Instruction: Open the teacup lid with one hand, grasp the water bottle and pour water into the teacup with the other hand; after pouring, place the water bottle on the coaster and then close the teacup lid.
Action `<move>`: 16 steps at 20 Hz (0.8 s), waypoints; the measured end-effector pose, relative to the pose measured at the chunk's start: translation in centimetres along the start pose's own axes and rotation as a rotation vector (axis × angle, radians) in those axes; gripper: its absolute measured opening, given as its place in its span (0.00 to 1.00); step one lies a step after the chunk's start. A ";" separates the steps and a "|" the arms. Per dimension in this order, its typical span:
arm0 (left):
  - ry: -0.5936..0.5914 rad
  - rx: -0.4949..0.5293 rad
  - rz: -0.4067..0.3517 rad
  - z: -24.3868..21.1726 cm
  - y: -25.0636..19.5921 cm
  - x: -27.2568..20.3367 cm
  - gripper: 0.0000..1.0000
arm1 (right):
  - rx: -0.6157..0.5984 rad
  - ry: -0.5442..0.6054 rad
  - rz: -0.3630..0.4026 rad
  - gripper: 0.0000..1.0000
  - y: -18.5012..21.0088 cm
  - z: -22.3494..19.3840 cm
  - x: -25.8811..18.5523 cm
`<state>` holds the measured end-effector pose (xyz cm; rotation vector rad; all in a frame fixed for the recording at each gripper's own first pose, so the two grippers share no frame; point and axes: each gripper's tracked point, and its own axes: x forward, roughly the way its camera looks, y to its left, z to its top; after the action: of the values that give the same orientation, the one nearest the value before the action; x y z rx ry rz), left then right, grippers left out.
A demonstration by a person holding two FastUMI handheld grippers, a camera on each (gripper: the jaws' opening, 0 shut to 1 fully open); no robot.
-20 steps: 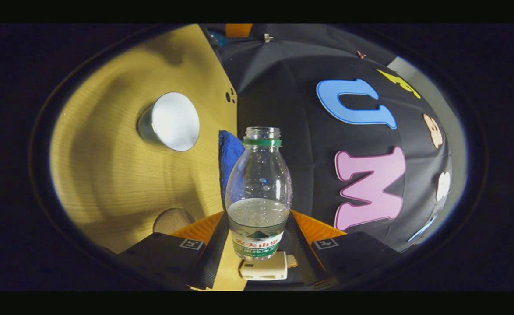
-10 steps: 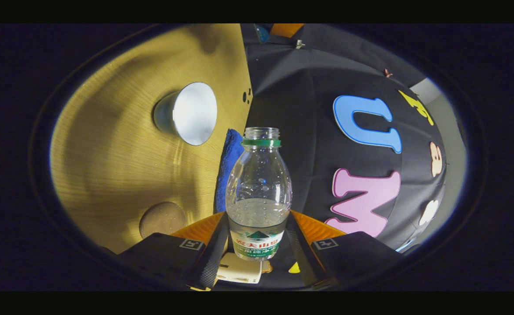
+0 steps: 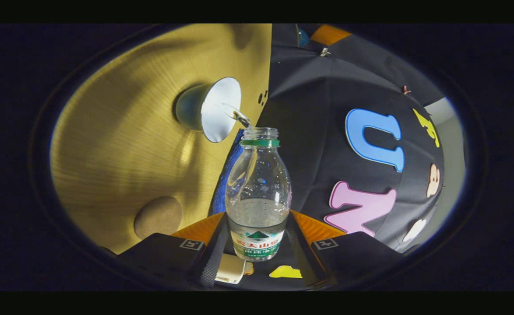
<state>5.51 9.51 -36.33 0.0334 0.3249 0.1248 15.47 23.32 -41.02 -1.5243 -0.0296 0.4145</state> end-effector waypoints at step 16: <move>-0.017 -0.023 -0.011 0.0 0.1 -0.6 0.31 | -0.176 -0.051 -0.050 0.75 -0.7 0.4 -0.1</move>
<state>4.90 9.52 -36.13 0.0101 0.3067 0.1173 15.41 23.66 -40.33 -1.6827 -0.1472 0.4191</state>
